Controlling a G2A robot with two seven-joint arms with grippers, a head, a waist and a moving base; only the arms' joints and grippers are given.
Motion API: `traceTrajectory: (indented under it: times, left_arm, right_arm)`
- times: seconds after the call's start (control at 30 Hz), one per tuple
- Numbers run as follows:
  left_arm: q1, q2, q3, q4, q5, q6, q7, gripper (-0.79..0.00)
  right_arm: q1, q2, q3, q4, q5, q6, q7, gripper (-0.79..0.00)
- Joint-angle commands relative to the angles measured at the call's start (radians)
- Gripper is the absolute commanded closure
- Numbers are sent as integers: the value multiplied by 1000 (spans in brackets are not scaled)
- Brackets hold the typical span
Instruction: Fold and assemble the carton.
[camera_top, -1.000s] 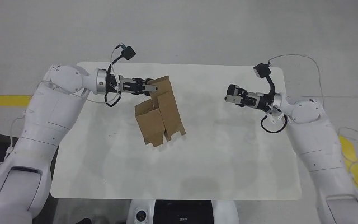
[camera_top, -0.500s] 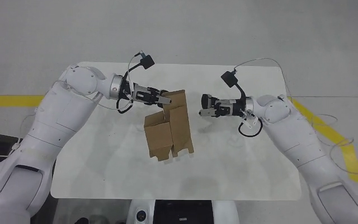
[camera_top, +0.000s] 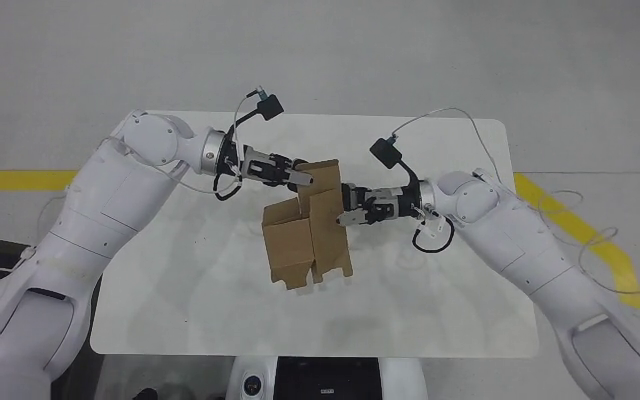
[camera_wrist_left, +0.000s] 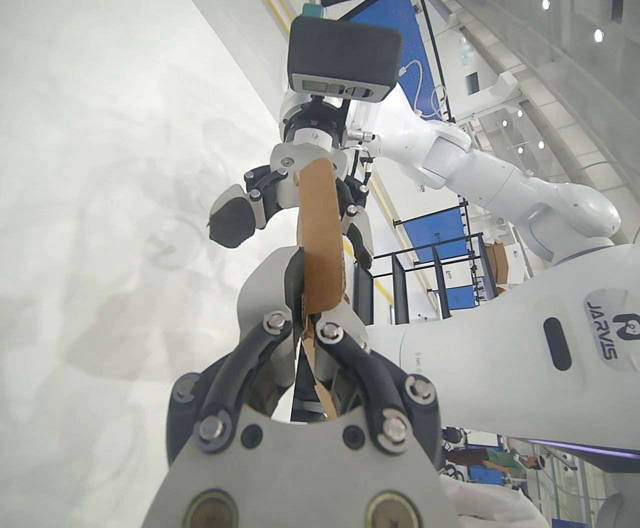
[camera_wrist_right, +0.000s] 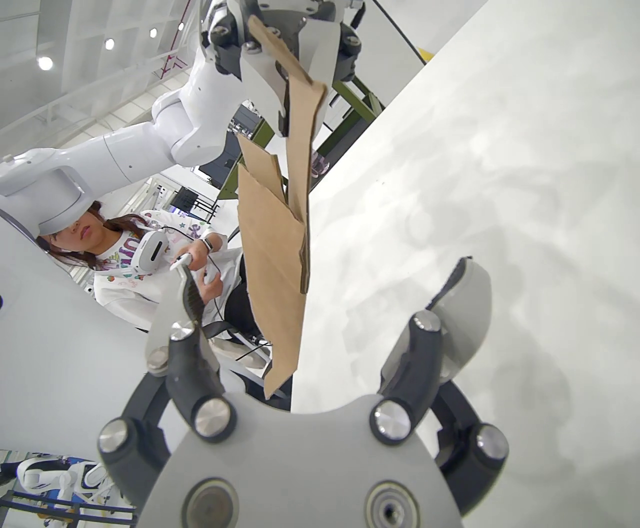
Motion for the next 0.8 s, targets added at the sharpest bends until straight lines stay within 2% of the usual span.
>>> traceTrajectory:
  times: [0.0,0.07,0.37,0.47,0.5,0.63,0.77]
  left_arm:
    - [-4,0,8,0,-7,-2,1,0]
    - [-8,1,16,-1,-13,-3,3,0]
    - [-21,7,42,7,-14,-23,23,0]
    - [-25,9,49,12,-14,-28,28,-428]
    - [-26,10,51,12,-14,-30,30,-785]
    - [-26,13,49,20,-59,-39,39,-785]
    - [-33,23,12,44,-93,-72,72,-785]
  right_arm:
    - [11,3,-23,1,12,-6,-6,-157]
    - [23,6,-48,-2,21,-10,-10,0]
    - [72,18,-149,1,73,-27,-27,0]
    - [85,20,-178,2,95,-35,-36,0]
    - [88,21,-186,5,104,-39,-39,0]
    - [98,26,-216,13,151,-55,-55,0]
    - [103,34,-232,36,221,-56,-56,0]
